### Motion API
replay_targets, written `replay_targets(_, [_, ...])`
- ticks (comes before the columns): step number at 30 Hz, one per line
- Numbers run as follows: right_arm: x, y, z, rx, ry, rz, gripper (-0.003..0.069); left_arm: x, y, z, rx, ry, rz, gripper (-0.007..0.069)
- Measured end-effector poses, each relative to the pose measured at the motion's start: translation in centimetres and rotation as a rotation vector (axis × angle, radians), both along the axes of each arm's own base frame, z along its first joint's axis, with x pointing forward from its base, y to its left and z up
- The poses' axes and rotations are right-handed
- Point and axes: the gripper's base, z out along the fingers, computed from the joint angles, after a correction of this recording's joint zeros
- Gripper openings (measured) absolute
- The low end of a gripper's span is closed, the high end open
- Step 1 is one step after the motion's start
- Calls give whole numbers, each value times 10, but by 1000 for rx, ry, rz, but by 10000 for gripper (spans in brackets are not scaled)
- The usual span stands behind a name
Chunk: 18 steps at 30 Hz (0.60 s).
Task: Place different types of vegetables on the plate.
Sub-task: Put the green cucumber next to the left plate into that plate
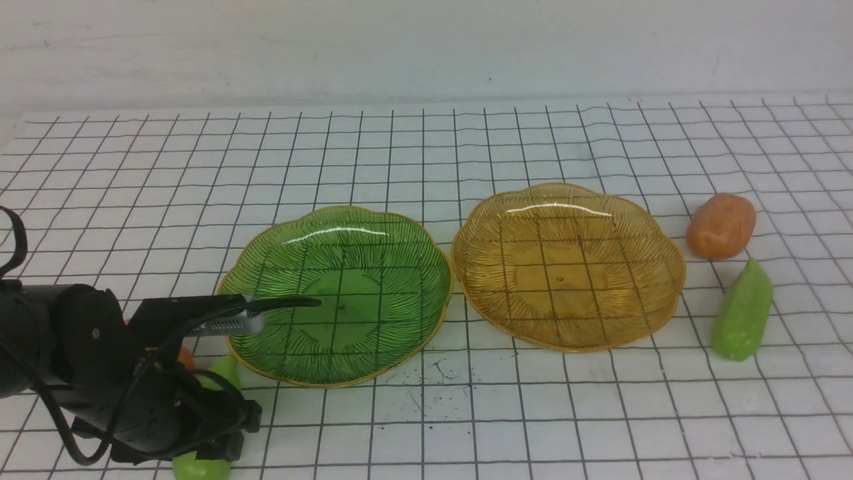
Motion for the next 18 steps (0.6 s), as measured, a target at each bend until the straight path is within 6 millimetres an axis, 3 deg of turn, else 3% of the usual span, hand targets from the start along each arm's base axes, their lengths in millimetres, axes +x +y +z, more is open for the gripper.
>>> replay_targets(6, [30, -1, 8, -78, 133, -43, -15, -16, -1, 17, -31, 52, -37, 385])
replay_targets(9, [49, -2, 1, -123, 214, -64, -15, -23, -3, 30, -61, 30, -55, 385])
replay_targets(14, [84, -2, -25, -192, 361, -97, -15, -40, -8, 72, -169, -138, -98, 385])
replay_targets(18, [109, -14, -44, -198, 438, -182, -15, -34, -13, 104, -203, -278, -171, 385])
